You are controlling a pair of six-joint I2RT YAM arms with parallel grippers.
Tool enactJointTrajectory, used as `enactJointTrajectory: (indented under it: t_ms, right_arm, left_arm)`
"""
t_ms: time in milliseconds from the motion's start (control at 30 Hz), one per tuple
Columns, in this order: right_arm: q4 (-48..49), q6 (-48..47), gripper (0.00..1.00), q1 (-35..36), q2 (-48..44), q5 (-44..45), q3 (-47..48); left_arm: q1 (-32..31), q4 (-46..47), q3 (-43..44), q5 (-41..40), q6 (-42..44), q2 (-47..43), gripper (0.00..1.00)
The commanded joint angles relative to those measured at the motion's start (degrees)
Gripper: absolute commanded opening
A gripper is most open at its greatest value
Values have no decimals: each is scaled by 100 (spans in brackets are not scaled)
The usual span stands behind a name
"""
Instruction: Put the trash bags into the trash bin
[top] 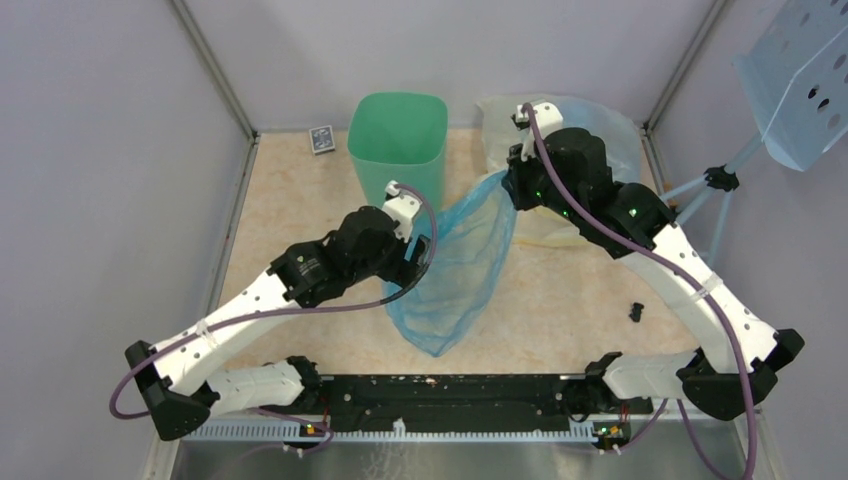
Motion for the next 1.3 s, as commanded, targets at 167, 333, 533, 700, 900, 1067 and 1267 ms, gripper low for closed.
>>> enactJointTrajectory:
  t_ms: [167,333,533,700,900,1067,1267]
  right_arm:
    - [283,61,5,-49,-123,1,211]
    - [692,23,0,-50,-63,-9,750]
    - [1290,-212,0,-49,117,-95,1660]
    - [1911,-448,0,-50,394,52,2170]
    - [2336,-676,0,-51,1123,463,3322]
    - [2527,-779,0,-66,1782,542,4182]
    - [2918,-877,0,-106,2243,385,4564]
  left_arm:
    - [5,-87,214,-263,-202,-84,0]
    - [9,-373,1675,-299,-239,221,0]
    - [13,122,3159,-617,321,587,0]
    - [12,1101,3663,-1259,1019,824,0]
    - [31,2681,3745,-2249,2320,983,0]
    - [183,3703,3995,-2757,3355,1365,0]
    - [667,3834,4545,-2478,3388,1730,0]
